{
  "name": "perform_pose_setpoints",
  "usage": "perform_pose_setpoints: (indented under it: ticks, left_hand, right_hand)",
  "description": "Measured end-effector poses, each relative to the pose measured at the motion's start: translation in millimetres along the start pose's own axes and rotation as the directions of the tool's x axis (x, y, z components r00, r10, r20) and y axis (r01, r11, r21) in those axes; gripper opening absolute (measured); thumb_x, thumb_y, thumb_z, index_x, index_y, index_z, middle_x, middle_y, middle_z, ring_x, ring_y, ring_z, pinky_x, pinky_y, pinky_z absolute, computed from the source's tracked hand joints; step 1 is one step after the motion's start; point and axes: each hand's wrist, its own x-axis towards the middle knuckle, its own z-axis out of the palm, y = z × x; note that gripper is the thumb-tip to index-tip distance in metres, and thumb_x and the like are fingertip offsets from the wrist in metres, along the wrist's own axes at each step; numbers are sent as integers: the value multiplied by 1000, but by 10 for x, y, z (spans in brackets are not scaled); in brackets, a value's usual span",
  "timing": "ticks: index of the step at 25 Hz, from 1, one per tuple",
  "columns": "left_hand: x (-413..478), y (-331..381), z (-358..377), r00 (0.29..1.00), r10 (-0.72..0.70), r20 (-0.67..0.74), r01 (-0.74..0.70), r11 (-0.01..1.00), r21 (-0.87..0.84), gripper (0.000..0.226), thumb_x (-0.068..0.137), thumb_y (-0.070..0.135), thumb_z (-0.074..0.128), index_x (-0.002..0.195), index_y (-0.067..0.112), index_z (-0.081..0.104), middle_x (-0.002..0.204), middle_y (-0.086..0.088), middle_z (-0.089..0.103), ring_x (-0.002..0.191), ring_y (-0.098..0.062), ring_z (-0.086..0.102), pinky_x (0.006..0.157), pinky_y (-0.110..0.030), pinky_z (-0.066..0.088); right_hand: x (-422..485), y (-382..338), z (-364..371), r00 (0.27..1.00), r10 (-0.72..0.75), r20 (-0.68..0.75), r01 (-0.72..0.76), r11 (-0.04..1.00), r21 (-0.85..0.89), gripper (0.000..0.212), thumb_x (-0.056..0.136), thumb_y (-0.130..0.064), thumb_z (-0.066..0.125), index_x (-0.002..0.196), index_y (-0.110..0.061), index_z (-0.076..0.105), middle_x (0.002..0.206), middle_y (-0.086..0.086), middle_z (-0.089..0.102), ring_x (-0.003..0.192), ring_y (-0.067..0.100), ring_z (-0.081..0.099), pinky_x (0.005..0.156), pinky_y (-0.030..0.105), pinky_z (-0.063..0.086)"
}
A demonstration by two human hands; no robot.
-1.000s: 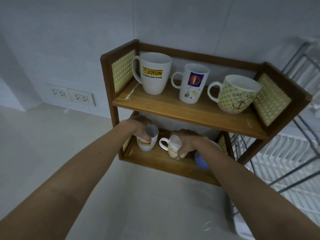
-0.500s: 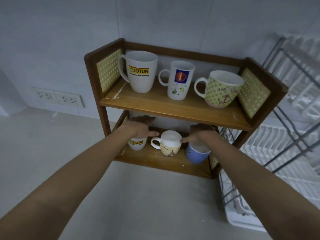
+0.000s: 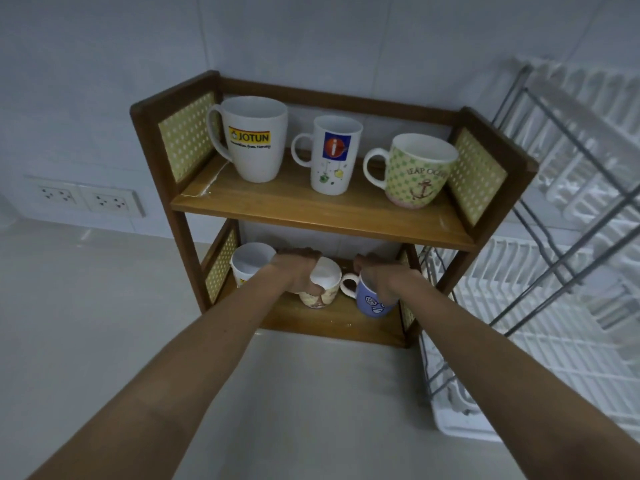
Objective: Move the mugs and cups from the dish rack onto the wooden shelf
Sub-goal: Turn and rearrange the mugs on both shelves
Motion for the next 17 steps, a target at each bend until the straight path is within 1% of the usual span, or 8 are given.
perform_pose_setpoints:
  ticks: [3, 6, 8, 9, 10, 12, 14, 17]
  left_hand:
    - [12, -60, 25, 1000, -2, -12, 3, 1000, 8, 80, 76, 57, 64, 137, 15, 37, 137, -7, 51, 118, -29, 52, 87, -38, 47]
    - [6, -99, 43, 1000, 10, 3, -10, 1000, -15, 87, 75, 61, 62, 143, 16, 30, 142, -9, 47, 122, -29, 49, 94, -39, 46]
    - [-52, -197, -22, 999, -1, 40, 4, 998, -63, 98, 75, 65, 59, 150, 20, 14, 154, -8, 31, 136, -29, 34, 107, -42, 33]
    - [-89, -302, -80, 998, -25, 60, 31, 995, -94, 100, 76, 66, 58, 151, 22, 9, 157, -7, 24, 140, -28, 27, 111, -42, 26]
    - [-128, -435, -143, 994, -63, 90, 72, 992, -104, 100, 76, 66, 59, 151, 23, 9, 157, -6, 22, 141, -28, 25, 112, -43, 24]
    - [-236, -653, -245, 976, -142, 167, 149, 988, -35, 94, 77, 60, 63, 149, 24, 16, 154, -5, 31, 135, -28, 35, 105, -41, 37]
    - [-339, -740, -249, 970, -172, 170, 171, 985, 17, 88, 78, 51, 66, 148, 27, 19, 150, -4, 36, 131, -28, 41, 97, -38, 43]
    - [-396, -758, -192, 979, -164, 119, 166, 986, -4, 85, 81, 44, 68, 148, 28, 18, 151, -4, 33, 133, -28, 39, 100, -38, 41]
  right_hand:
    - [-31, 19, 48, 995, -69, -72, 66, 997, -43, 55, 81, 4, 57, 127, -15, 36, 139, 10, 34, 129, 35, 33, 104, 43, 32]
    - [-46, 10, 46, 997, -78, -3, 77, 991, -106, 54, 82, 0, 57, 127, -18, 35, 145, 8, 29, 136, 35, 25, 110, 47, 26]
    - [-33, -9, -21, 995, -48, 87, 50, 999, -12, 71, 78, -13, 66, 136, -24, 26, 148, 8, 25, 137, 36, 23, 109, 52, 28]
    - [-14, -39, -71, 995, -40, 87, 34, 996, 77, 83, 75, -23, 70, 141, -28, 19, 148, 9, 24, 137, 36, 24, 108, 55, 29]
    - [18, -89, -126, 998, -40, 45, 33, 987, 160, 92, 73, -33, 72, 144, -31, 13, 149, 9, 23, 137, 36, 24, 108, 56, 29]
    - [109, -257, -208, 995, -58, -83, 76, 968, 239, 97, 73, -47, 69, 148, -33, 9, 155, 5, 21, 139, 32, 25, 109, 54, 28]
    - [201, -464, -231, 989, -86, -117, 110, 970, 216, 94, 75, -53, 68, 149, -27, 16, 154, 4, 27, 137, 28, 33, 108, 48, 33]
    - [299, -705, -216, 990, -88, -114, 106, 981, 162, 82, 73, -50, 73, 139, -14, 39, 137, 10, 49, 119, 28, 50, 93, 38, 46]
